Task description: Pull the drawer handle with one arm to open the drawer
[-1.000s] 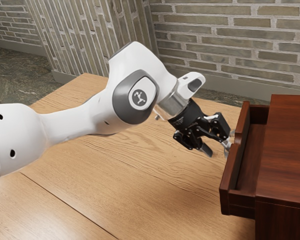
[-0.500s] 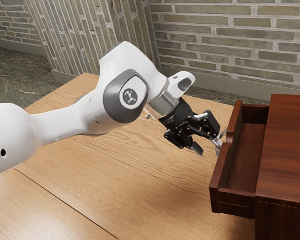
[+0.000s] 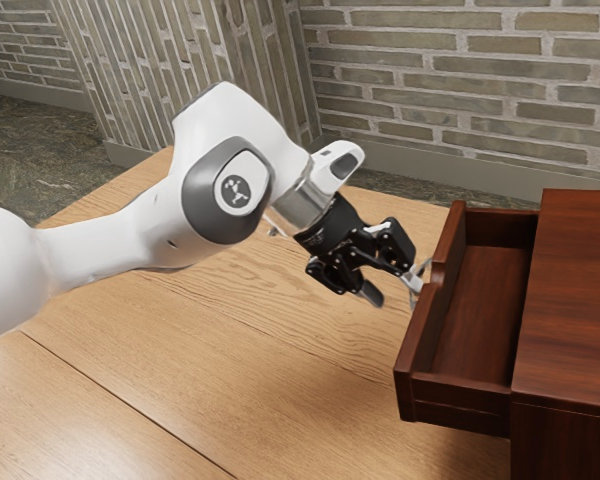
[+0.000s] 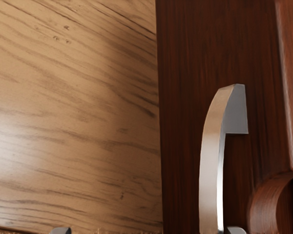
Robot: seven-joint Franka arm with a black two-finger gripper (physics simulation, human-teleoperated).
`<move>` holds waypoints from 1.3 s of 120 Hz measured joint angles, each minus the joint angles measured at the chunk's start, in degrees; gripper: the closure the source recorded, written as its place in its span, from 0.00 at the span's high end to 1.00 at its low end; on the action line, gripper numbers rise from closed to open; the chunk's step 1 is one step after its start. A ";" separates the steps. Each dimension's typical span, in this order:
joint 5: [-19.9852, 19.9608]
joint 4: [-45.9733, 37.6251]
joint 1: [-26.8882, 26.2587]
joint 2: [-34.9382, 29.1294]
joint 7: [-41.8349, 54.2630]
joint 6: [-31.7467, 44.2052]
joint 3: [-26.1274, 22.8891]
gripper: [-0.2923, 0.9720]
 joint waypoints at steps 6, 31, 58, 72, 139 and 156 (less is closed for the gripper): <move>0.01 -0.51 0.21 -0.46 -0.01 0.00 0.18 0.52; 0.16 -1.02 -0.02 -0.85 -0.01 0.00 1.74 0.52; 0.21 -1.68 -0.13 -1.55 0.01 -0.04 2.78 0.52; 0.26 -2.47 -0.23 -2.12 0.00 -0.06 3.50 0.52; 0.33 -5.07 -0.77 -4.08 0.02 -0.09 5.62 0.51; 0.36 -5.05 -0.75 -4.10 0.04 -0.09 5.59 0.52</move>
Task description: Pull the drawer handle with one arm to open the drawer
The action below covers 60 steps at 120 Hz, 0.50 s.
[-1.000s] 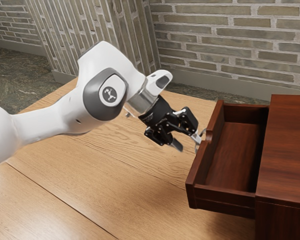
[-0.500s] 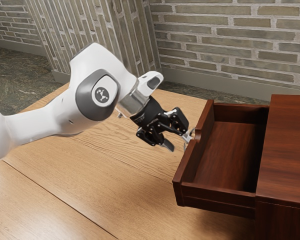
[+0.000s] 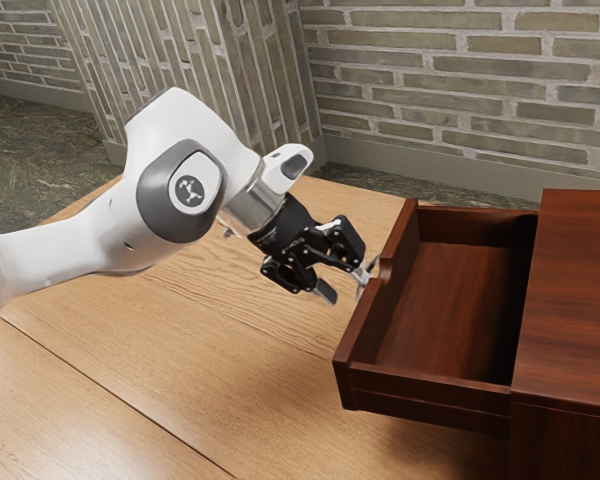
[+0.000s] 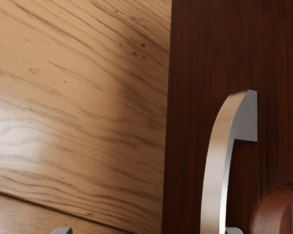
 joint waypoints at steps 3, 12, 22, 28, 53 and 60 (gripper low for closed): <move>-0.01 0.02 -0.03 -0.03 0.01 0.00 0.03 0.52; -0.01 0.03 0.06 -0.10 0.06 0.00 0.03 0.56; -0.01 0.04 0.33 -0.26 0.10 0.00 0.00 0.62; 0.05 0.07 0.54 -0.72 0.11 0.01 -0.07 0.64; 2.13 0.58 1.29 -3.91 0.51 -0.50 -0.43 0.71; 6.24 2.40 2.16 -4.12 0.59 -1.63 -1.56 0.72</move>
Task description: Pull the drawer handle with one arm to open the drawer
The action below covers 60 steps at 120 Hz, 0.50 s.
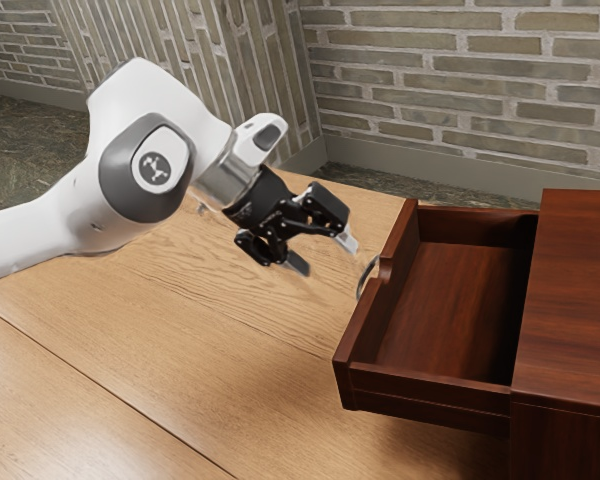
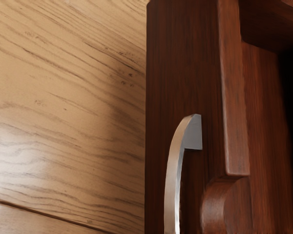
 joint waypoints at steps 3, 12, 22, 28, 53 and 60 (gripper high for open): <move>2.21 1.12 0.45 0.08 0.03 -0.66 -0.83 0.72; 8.28 3.42 -0.02 0.59 0.09 -2.74 -2.35 0.73; 13.48 4.95 -1.52 0.63 0.15 -5.13 -3.60 0.74; 15.36 5.30 -2.78 0.36 0.20 -6.45 -3.75 0.74; 18.69 7.47 -2.18 -0.19 0.35 -11.24 -3.54 0.75; 19.03 7.58 -1.19 -0.18 0.38 -12.04 -3.53 0.75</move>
